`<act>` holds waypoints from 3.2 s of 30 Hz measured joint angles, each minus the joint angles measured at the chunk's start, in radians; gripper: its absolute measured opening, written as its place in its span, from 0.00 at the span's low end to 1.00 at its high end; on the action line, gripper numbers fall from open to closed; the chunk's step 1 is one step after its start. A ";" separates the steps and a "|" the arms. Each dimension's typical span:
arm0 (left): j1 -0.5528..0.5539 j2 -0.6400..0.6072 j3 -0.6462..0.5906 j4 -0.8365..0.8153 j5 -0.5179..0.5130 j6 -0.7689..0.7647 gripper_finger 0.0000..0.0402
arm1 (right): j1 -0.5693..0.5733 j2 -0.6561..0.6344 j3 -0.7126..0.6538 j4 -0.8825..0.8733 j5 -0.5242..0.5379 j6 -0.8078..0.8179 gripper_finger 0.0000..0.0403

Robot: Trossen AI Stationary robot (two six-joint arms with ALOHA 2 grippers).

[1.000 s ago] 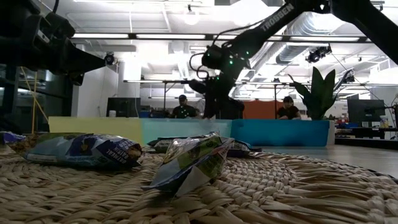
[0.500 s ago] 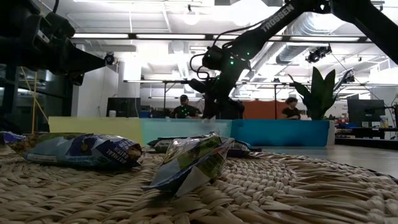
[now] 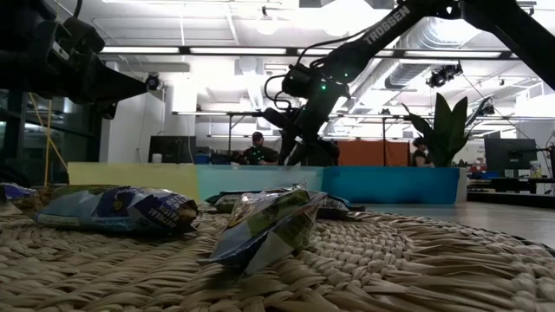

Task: Pick and place Granola Bars by type
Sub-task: Put the blue granola bar into the yellow bin

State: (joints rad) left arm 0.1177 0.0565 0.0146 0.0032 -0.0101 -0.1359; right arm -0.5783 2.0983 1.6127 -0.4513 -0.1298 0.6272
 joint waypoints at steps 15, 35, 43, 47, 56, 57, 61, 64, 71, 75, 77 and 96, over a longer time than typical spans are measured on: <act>0.000 0.000 0.000 0.000 0.000 0.000 0.00 | 0.051 0.000 0.373 -0.034 -0.249 -0.340 0.32; 0.000 0.000 0.000 0.000 0.000 0.000 0.00 | 0.279 -0.459 0.312 -0.281 -0.007 -0.605 0.32; 0.000 0.000 0.000 0.000 0.000 0.000 0.00 | 0.341 -0.781 -0.035 -0.164 0.029 -0.516 0.32; 0.000 0.000 0.000 0.000 0.000 0.000 0.00 | 0.398 -0.912 -0.237 -0.029 0.010 -0.461 0.32; 0.000 0.000 0.000 0.000 0.000 0.000 0.00 | 0.627 -1.037 -0.597 0.237 0.042 -0.367 0.32; 0.000 0.000 0.000 0.000 0.000 0.000 0.00 | 0.650 -1.037 -0.626 0.263 0.052 -0.364 0.32; 0.000 0.000 0.000 0.000 0.000 0.000 0.00 | 0.730 -1.037 -0.734 0.381 0.101 -0.342 0.32; 0.000 0.000 0.000 0.000 0.000 0.000 0.00 | 0.778 -1.037 -0.805 0.486 0.137 -0.319 0.32; 0.000 0.000 0.000 0.000 0.000 0.000 0.00 | 0.880 -1.036 -0.929 0.649 0.240 -0.257 0.32; 0.000 0.000 0.000 0.000 0.000 0.000 0.00 | 0.940 -1.016 -0.938 0.647 0.309 -0.244 0.32; 0.000 0.000 0.000 0.000 0.000 0.000 0.00 | 0.967 -0.995 -0.921 0.649 0.339 -0.264 0.32; 0.000 0.000 0.000 0.000 0.000 0.000 0.00 | 1.038 -0.514 -0.334 0.106 0.391 -0.446 0.32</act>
State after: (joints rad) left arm 0.1177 0.0563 0.0144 0.0032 -0.0097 -0.1359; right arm 0.4595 1.5842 1.2788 -0.3456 0.2616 0.1807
